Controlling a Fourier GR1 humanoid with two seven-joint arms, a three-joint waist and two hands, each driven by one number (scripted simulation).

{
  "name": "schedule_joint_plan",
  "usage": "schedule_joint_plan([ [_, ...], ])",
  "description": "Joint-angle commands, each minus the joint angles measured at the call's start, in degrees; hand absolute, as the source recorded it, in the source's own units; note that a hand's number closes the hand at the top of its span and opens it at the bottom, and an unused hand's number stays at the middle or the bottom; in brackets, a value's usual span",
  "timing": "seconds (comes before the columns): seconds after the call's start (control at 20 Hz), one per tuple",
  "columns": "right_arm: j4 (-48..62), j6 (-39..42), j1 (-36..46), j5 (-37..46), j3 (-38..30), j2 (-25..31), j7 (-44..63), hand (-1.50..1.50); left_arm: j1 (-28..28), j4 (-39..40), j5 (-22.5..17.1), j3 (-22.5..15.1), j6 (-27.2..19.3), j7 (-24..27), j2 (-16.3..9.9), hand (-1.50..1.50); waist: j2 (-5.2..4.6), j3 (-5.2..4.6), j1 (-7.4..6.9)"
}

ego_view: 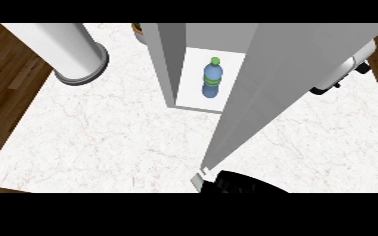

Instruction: Pick up the bottled water, place it into the cabinet and close the cabinet

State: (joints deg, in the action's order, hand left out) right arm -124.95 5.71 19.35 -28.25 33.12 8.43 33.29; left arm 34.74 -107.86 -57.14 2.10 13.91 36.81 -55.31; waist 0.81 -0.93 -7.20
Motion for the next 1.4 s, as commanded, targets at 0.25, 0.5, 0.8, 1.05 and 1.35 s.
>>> schedule_joint_plan([
  [0.25,17.17,-5.79,27.14,-14.01,3.13,-8.3,4.48,1.5,3.31,1.31,-2.38,4.69,5.88,1.1,-0.65,-1.5,-1.17,0.68,-0.51],
  [0.5,26.74,-9.91,37.83,-21.16,1.14,-8.39,3.59,1.5,10.97,3.22,-1.93,10.01,12.22,3.41,0.92,-1.5,-0.48,0.84,1.96],
  [0.8,34.87,-2.91,33.88,-26.41,-6.33,-8.41,4.76,1.5,14.26,5.5,-1.87,14.58,16.49,2.89,3.84,-1.5,-0.75,0.95,4.94],
  [1.05,41.23,-0.87,34.75,-26.41,-10.59,-8.41,4.69,1.5,16.83,4.2,-1.32,18.17,18.76,1.16,6.85,-1.5,-0.71,0.96,5.56],
  [1.35,51.92,7.65,32.71,-23.36,-14.77,-6.5,-0.85,1.5,14.09,5.65,-1.07,19.93,19.99,-1.52,9.61,-1.5,-0.9,0.93,5.78],
])
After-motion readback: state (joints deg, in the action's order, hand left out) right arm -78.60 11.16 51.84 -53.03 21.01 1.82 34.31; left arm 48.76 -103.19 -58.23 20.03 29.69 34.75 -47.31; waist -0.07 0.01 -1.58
